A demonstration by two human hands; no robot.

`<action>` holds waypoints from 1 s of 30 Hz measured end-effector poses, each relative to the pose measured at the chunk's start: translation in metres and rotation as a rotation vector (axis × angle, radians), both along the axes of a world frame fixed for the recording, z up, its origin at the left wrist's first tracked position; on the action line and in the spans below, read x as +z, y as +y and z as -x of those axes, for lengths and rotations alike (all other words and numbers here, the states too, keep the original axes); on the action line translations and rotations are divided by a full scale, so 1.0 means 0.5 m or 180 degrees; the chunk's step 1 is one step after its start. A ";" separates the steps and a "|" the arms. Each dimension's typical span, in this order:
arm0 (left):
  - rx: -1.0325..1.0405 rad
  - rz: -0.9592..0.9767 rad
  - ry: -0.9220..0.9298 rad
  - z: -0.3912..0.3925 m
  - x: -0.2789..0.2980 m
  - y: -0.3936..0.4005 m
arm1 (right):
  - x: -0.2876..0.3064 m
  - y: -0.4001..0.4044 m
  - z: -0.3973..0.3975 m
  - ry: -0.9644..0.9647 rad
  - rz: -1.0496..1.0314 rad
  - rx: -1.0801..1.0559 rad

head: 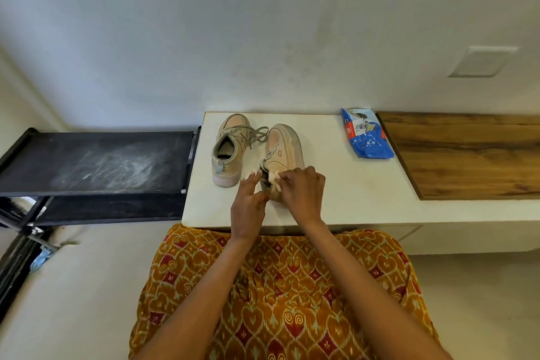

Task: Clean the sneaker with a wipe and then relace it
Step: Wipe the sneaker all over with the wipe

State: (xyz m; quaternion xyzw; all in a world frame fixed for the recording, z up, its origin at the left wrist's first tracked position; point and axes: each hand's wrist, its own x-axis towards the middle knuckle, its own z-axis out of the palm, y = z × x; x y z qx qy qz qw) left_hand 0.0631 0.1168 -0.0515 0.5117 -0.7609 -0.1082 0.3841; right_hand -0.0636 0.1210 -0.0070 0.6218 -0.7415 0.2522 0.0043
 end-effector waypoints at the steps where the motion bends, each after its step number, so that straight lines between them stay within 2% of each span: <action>1: -0.0018 0.0102 -0.0056 0.000 0.002 -0.002 | -0.003 0.004 0.015 -0.0012 -0.0003 -0.0091; 5: -0.0024 0.0403 -0.0524 0.013 0.026 -0.018 | 0.014 -0.062 0.048 -0.0069 -0.0231 -0.0528; 8: -0.0017 0.0415 -0.0724 0.023 0.042 -0.022 | 0.033 -0.104 0.030 -0.0338 -0.0229 -0.0541; 11: 0.0088 0.0373 -0.0682 0.024 0.044 -0.023 | 0.025 -0.076 0.010 -0.0611 -0.0120 -0.0364; 15: 0.0071 0.0249 -0.0539 0.016 0.044 -0.030 | -0.010 -0.006 0.019 -0.0499 0.0213 -0.0197; 20: -0.0037 0.0208 -0.0660 0.019 0.052 -0.035 | 0.003 -0.041 0.071 -0.0978 -0.0071 -0.0787; 23: 0.0017 0.0208 -0.0655 0.030 0.054 -0.037 | 0.016 -0.049 0.049 -0.0849 -0.0205 -0.0616; 26: 0.0094 0.0118 -0.0532 0.025 0.043 -0.034 | -0.017 0.005 0.030 -0.0681 0.0015 -0.0457; 30: 0.0049 0.0095 -0.0543 0.017 0.037 -0.038 | -0.062 0.054 0.050 -0.0499 0.0171 -0.0640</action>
